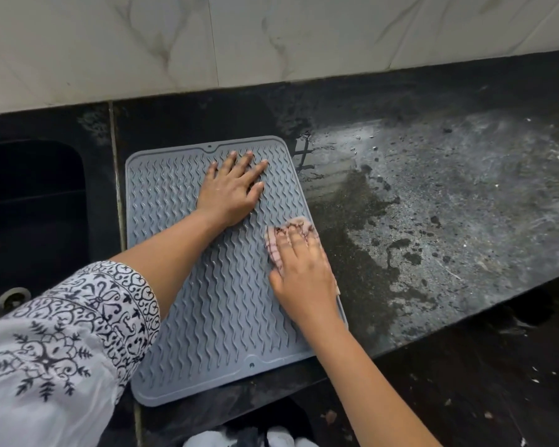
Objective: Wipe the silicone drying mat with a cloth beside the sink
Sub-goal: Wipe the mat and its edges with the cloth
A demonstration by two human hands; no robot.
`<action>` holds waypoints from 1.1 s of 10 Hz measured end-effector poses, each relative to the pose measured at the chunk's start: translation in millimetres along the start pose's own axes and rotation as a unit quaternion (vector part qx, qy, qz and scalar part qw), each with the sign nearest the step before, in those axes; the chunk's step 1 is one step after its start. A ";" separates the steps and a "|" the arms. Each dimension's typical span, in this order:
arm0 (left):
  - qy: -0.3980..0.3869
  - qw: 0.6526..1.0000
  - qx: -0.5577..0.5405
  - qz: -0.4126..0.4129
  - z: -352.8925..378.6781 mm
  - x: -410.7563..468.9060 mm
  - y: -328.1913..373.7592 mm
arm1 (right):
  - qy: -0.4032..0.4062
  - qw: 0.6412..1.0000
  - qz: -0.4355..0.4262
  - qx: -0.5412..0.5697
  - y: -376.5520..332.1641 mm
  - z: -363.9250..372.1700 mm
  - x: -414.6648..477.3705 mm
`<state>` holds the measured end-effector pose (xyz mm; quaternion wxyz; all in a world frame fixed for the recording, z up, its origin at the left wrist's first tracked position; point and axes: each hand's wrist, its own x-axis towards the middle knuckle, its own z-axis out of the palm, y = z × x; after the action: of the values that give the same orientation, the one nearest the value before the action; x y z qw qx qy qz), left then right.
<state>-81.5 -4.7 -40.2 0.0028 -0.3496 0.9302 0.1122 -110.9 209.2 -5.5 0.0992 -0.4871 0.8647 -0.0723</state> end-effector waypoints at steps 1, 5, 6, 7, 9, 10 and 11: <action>0.001 1.000 -0.005 0.002 -1.8 -0.8 1.3 | -0.029 0.999 -0.007 -0.029 4.3 -3.1 -35.8; -0.036 0.998 -0.037 0.030 -9.7 -1.0 -5.3 | -0.001 0.987 0.046 0.157 8.3 -71.8 -56.5; -0.056 0.997 -0.037 0.044 -11.1 -1.4 -10.7 | 0.044 0.993 0.032 0.108 -5.2 -50.7 -7.6; -0.041 0.998 -0.001 0.047 -9.4 -2.5 -7.9 | -0.012 1.000 0.009 0.014 -15.1 -6.7 18.4; -0.021 0.999 0.016 0.035 -3.9 -2.4 -6.6 | -0.041 0.999 -0.019 -0.007 6.5 12.8 -14.3; -0.019 0.999 0.014 0.036 -3.4 -2.3 -6.8 | -0.109 0.994 0.001 -0.022 14.8 15.3 -62.9; -0.017 0.999 0.007 0.036 -3.8 -3.7 -6.5 | -0.168 0.984 -0.009 -0.054 18.7 8.0 -114.5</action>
<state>-74.2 -7.8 -37.5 0.0170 -0.3135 0.9429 0.1116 -66.6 316.7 -5.8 0.2162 -0.5045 0.8340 0.0561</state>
